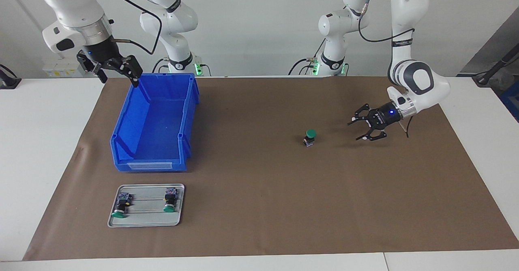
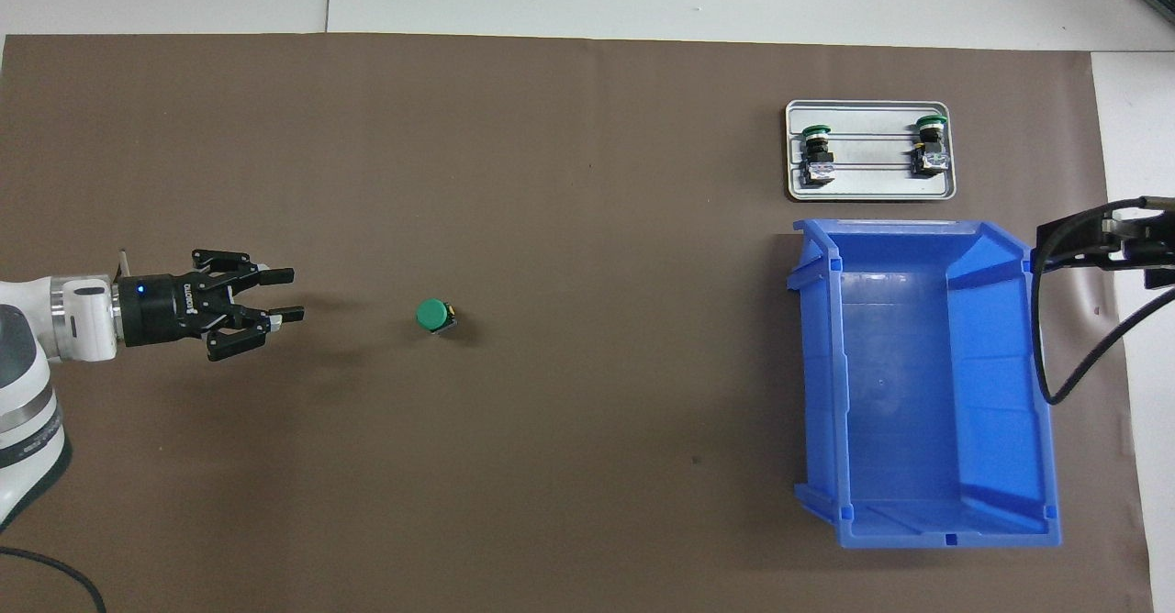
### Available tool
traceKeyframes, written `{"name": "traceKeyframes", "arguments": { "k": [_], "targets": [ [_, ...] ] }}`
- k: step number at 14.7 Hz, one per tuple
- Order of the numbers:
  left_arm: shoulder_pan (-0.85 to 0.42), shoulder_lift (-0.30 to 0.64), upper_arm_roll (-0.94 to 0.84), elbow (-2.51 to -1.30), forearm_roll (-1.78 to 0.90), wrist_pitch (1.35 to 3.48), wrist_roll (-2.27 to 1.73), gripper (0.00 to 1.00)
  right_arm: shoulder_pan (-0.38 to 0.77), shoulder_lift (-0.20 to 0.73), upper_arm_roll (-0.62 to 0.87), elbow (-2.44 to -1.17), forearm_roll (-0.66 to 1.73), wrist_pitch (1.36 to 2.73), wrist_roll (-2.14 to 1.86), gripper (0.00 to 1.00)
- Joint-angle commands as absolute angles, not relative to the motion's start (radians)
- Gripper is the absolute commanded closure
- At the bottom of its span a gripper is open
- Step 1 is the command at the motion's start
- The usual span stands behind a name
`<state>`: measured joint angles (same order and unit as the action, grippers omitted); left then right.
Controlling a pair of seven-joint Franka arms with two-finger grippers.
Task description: Place and press button with both arms
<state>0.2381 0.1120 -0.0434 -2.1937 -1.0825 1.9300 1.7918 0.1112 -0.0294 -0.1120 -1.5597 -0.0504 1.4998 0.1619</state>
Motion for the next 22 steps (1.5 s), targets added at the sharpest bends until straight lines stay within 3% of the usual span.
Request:
{"name": "traceKeyframes", "arguments": {
  "k": [1,5,7,11,18,22],
  "targets": [
    [0.226,0.074,-0.052,-2.096,-0.951,1.913,1.527,0.56,0.103,-0.048,-0.114,-1.582,-0.023,1.516,0.143,0.00],
    [0.138,0.058,-0.051,-1.978,-0.817,1.907,1.214,0.74,0.103,-0.048,-0.114,-1.582,-0.023,1.516,0.143,0.00],
    [0.117,0.060,-0.052,-1.931,-0.756,1.882,1.111,0.99,0.103,-0.048,-0.115,-1.582,-0.023,1.516,0.143,0.00],
    [0.083,0.057,-0.052,-1.879,-0.729,1.878,0.985,1.00,0.103,-0.048,-0.114,-1.582,-0.023,1.519,0.144,0.00],
    [-0.102,0.061,-0.054,-1.740,-0.431,1.839,0.470,1.00,0.104,-0.049,-0.114,-1.582,-0.021,1.519,0.160,0.00],
    [-0.239,0.071,-0.055,-1.752,-0.226,1.864,0.210,1.00,0.106,-0.051,-0.114,-1.580,-0.023,1.520,0.144,0.00]
  ]
}}
